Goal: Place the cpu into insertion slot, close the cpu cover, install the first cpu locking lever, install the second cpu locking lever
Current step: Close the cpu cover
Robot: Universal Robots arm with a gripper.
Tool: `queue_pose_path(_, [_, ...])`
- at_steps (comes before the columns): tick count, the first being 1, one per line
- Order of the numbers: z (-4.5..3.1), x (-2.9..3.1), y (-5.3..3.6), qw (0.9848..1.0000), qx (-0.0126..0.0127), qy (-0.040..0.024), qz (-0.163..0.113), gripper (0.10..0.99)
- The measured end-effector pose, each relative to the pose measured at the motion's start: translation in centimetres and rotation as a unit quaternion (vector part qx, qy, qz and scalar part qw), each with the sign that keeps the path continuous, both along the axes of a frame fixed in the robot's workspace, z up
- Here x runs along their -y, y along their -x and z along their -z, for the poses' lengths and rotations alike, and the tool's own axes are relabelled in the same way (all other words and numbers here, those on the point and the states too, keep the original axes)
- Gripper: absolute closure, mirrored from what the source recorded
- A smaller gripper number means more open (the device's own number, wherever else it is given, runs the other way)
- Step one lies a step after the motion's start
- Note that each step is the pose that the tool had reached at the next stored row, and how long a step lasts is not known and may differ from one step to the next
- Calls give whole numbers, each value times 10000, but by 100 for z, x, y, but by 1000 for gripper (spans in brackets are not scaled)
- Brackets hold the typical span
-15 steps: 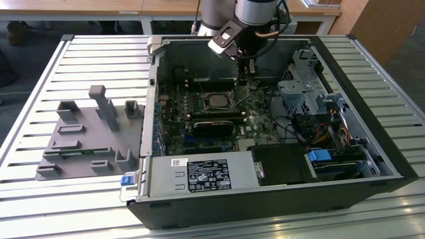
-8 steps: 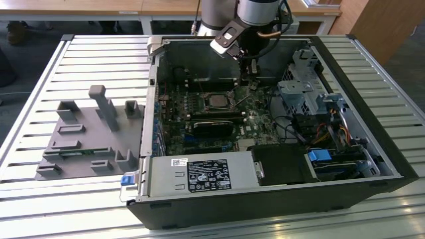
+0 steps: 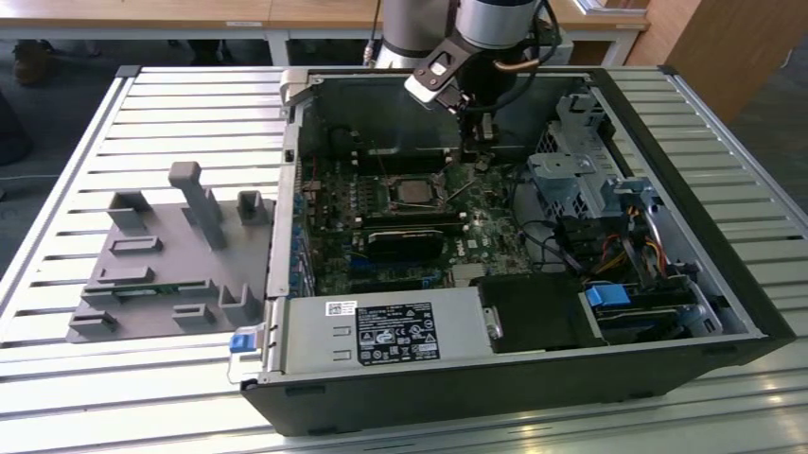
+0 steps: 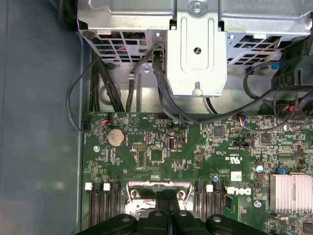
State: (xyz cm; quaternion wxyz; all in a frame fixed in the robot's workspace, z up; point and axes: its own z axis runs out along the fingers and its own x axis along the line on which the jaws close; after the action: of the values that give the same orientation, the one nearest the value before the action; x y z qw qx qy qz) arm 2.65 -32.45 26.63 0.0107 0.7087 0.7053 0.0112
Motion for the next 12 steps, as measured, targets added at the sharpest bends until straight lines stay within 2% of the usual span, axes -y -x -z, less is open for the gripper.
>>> queue_pose_path(12, [37, -41, -91, 10000, -9, 3, 0, 969])
